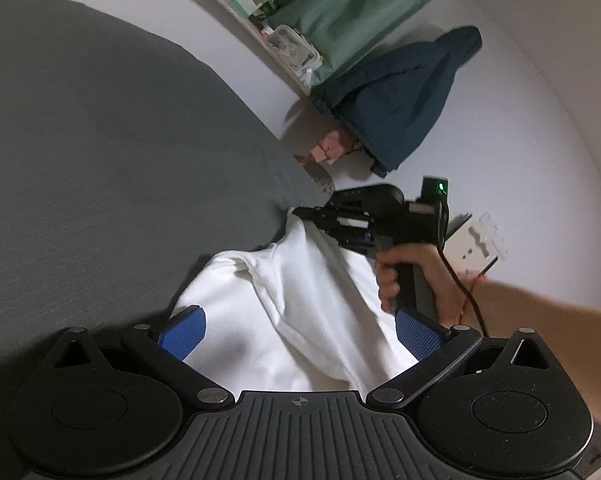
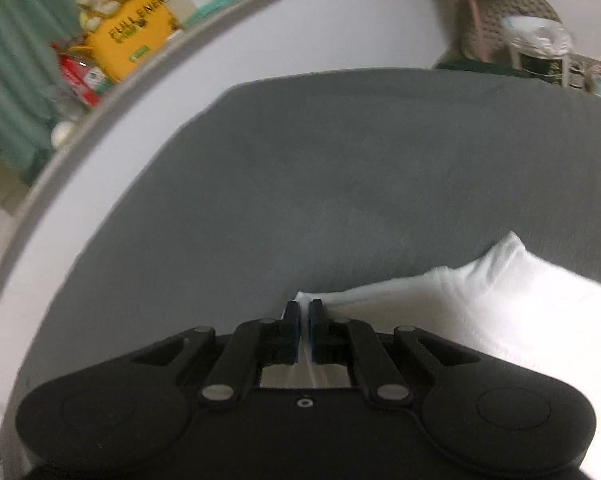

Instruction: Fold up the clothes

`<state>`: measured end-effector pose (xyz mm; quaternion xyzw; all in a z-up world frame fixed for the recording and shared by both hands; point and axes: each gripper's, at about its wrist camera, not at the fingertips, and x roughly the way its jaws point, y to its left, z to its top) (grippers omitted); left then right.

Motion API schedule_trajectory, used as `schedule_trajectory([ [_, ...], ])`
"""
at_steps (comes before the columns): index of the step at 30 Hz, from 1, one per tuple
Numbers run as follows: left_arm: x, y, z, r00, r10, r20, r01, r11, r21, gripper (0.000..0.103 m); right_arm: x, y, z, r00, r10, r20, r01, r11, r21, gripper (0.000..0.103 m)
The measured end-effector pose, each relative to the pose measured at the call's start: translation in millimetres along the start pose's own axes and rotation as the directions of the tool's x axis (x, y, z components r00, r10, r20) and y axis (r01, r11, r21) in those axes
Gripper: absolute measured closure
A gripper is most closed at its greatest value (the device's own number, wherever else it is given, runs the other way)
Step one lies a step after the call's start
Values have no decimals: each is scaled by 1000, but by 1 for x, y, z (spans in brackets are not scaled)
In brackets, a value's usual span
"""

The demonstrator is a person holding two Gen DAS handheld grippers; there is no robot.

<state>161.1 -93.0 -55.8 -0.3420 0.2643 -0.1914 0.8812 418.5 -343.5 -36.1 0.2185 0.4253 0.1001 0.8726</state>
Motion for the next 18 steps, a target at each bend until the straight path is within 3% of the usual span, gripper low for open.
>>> schedule_trajectory([
  [1,0,0,1,1000,4,-1,-4,1000,5,0,-2,1,0,1000,-4,0,4,1000,2,91],
  [3,-6,2,3,1000,2,-4,-2,1000,-2,0,-11,6,1,1000,-10,9,10,1000,-19,60],
  [4,-8,4,4,1000,3,0,-3,1000,-9,0,-18,11,2,1000,1,19,0,999,-49,55],
  [8,-14,9,8,1000,3,23,-2,999,-49,0,-53,17,-6,999,27,20,-25,996,-85,52],
  [11,-21,18,12,999,10,52,-6,996,-85,0,-89,26,-30,995,101,20,-99,991,-92,51],
  [13,-24,24,18,997,45,58,-39,993,-111,0,-126,33,-64,991,132,13,-130,985,-117,50],
  [15,-24,27,22,998,23,52,-15,989,-144,0,-166,39,-100,990,139,12,-136,980,-145,39],
  [18,-20,25,24,999,-40,34,45,986,-161,0,-233,34,-166,998,54,42,-48,990,-133,33],
])
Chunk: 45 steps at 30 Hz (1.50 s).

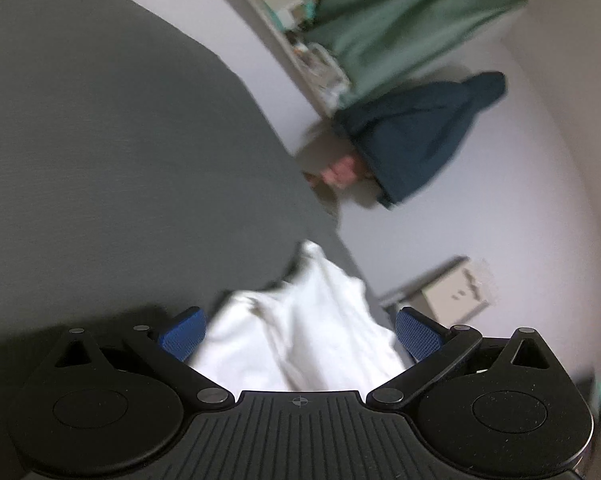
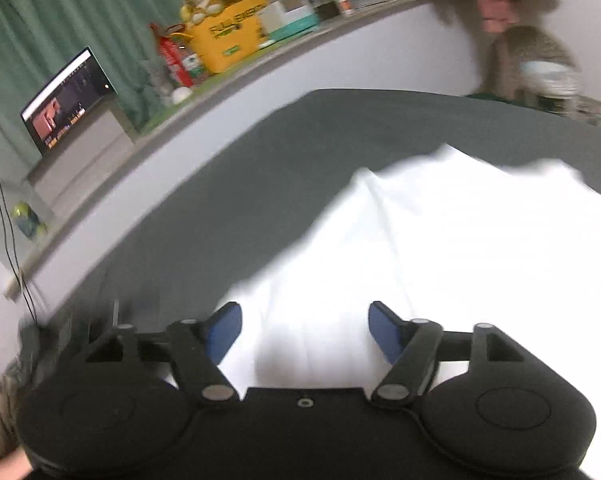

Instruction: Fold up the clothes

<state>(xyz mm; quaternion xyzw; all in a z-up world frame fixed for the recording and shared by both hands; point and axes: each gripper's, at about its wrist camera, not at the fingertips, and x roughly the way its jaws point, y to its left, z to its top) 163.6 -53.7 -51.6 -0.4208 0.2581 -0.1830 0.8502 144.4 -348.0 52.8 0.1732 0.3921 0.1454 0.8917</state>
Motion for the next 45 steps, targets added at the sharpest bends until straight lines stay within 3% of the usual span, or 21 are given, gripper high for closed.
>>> schedule_trajectory([
  [5,9,-26,-13,997,-35,-70,44,992,121,0,-84,9,-113,979,-201,-16,201,972,120,33],
  [9,4,-37,-19,995,-22,-95,37,986,163,0,-99,47,-170,945,-316,-82,319,947,34,36],
  [15,-6,-34,-23,995,3,-98,15,984,176,0,-97,57,-189,891,-450,-64,445,892,-82,41],
  [18,-5,-36,-24,995,3,-104,17,981,192,0,-97,66,-189,913,-405,-58,398,912,-104,41],
  [21,-4,-37,-25,993,-2,-118,26,977,210,0,-92,78,-201,889,-449,-93,429,886,-175,42],
  [23,-3,-37,-27,991,-4,-131,32,976,214,0,-98,71,-204,882,-461,-93,457,887,-69,42],
  [25,-2,-36,-27,990,-7,-143,37,977,209,0,-113,48,-206,907,-415,-70,421,889,181,42],
  [27,-1,-34,-27,989,-12,-149,42,979,200,0,-126,24,-209,928,-369,-39,351,839,416,44],
  [31,1,-30,-25,988,-14,-155,41,984,171,0,-134,-18,-229,958,-285,23,181,668,722,52],
  [33,0,-27,-24,989,-16,-149,39,987,155,0,-137,-34,-242,960,-267,80,85,553,829,57],
  [35,1,-26,-23,989,-18,-146,39,989,140,0,-134,-42,-252,955,-274,114,33,479,877,64],
  [37,1,-25,-23,989,-18,-144,37,990,136,0,-130,-45,-257,948,-288,137,4,441,897,73],
  [39,2,-25,-24,989,-15,-146,35,990,137,0,-125,-47,-262,943,-296,150,-19,403,915,94],
  [41,3,-25,-25,989,-13,-149,33,990,137,0,-123,-44,-264,936,-305,173,-43,390,920,96],
  [43,3,-25,-24,989,-10,-148,30,990,137,0,-127,-29,-255,926,-306,222,-73,433,898,96],
  [45,3,-25,-24,990,-8,-144,27,991,134,0,-126,-20,-236,921,-251,297,-156,460,874,96],
])
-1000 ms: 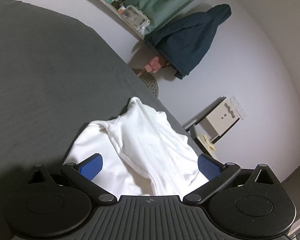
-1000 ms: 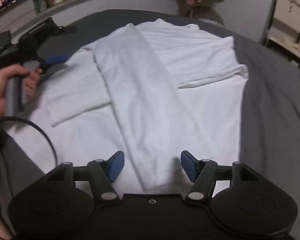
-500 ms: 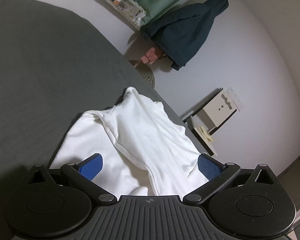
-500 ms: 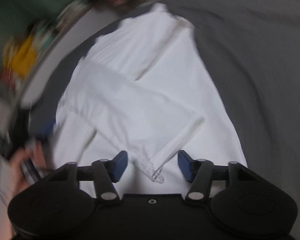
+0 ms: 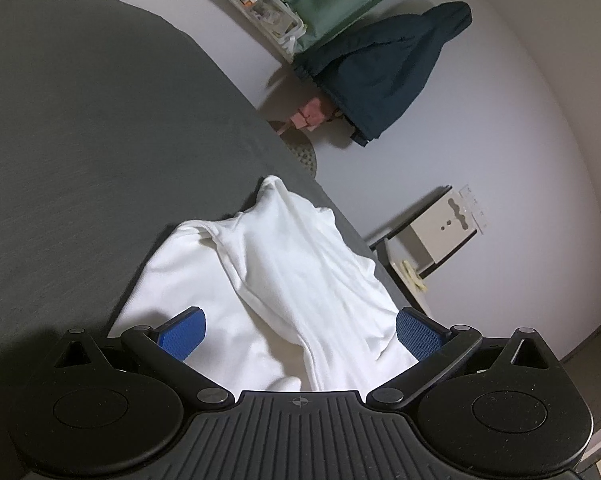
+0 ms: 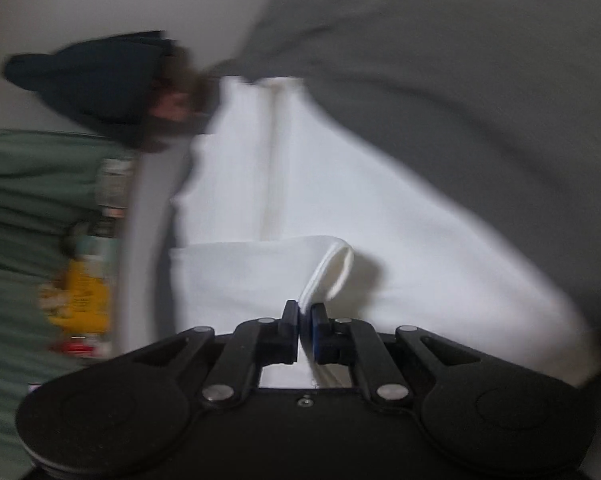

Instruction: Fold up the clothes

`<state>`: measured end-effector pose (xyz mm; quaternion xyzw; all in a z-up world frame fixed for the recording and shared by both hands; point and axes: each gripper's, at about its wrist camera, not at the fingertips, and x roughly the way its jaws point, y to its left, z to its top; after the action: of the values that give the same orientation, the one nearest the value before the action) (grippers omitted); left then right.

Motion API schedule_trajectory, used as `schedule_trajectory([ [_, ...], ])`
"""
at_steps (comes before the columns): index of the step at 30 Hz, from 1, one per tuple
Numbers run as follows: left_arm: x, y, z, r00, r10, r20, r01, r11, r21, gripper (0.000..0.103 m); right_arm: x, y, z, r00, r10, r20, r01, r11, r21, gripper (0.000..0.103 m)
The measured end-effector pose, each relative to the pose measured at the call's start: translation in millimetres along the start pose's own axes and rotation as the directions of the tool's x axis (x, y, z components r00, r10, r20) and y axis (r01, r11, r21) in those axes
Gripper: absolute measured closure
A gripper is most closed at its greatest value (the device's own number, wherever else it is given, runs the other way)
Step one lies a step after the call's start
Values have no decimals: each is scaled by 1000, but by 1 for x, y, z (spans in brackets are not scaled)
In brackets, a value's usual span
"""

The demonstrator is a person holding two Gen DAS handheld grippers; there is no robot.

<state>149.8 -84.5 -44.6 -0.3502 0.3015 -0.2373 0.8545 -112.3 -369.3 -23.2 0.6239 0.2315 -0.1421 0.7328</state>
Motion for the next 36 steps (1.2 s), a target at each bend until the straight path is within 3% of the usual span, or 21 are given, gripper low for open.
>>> schedule_trajectory([
  [3,-1,2,1,1000,5,6,-5,1000,-10,0,32,46,7,991,124,-51,-125,992,-26,96],
  [6,-1,4,2,1000,10,11,-10,1000,-18,0,80,101,17,967,230,-111,-238,969,-69,96],
  [8,-2,6,3,1000,13,17,-13,1000,-22,0,116,136,26,958,257,-126,-272,955,-121,96],
  [11,-2,8,5,1000,16,26,-15,1000,-22,0,169,167,32,968,219,-123,-239,954,-182,96],
  [14,0,11,7,999,22,27,-22,1000,-19,0,209,166,29,990,93,-105,-116,962,-248,96],
  [18,4,16,8,999,28,19,-28,999,-34,0,232,134,22,993,-29,-114,1,971,-240,92],
  [19,4,16,8,999,28,19,-27,999,-34,0,232,126,21,991,-36,-132,6,975,-223,88],
  [21,4,17,9,999,28,20,-27,999,-33,0,226,111,19,986,-17,-165,-17,979,-201,67],
  [26,4,17,9,999,26,25,-25,999,-39,0,162,103,14,986,36,-165,-92,934,-346,48],
  [28,4,15,7,999,29,20,-28,999,-33,0,130,104,13,993,8,-120,-63,884,-463,44],
  [30,5,12,5,999,28,15,-28,999,-28,0,111,106,11,996,-64,-64,13,802,-597,41],
  [33,5,8,3,1000,26,11,-26,1000,-8,0,97,110,6,985,-174,17,124,625,-771,41],
  [36,4,6,1,1000,29,9,-29,1000,11,0,107,121,-11,975,-219,31,122,416,-901,41],
])
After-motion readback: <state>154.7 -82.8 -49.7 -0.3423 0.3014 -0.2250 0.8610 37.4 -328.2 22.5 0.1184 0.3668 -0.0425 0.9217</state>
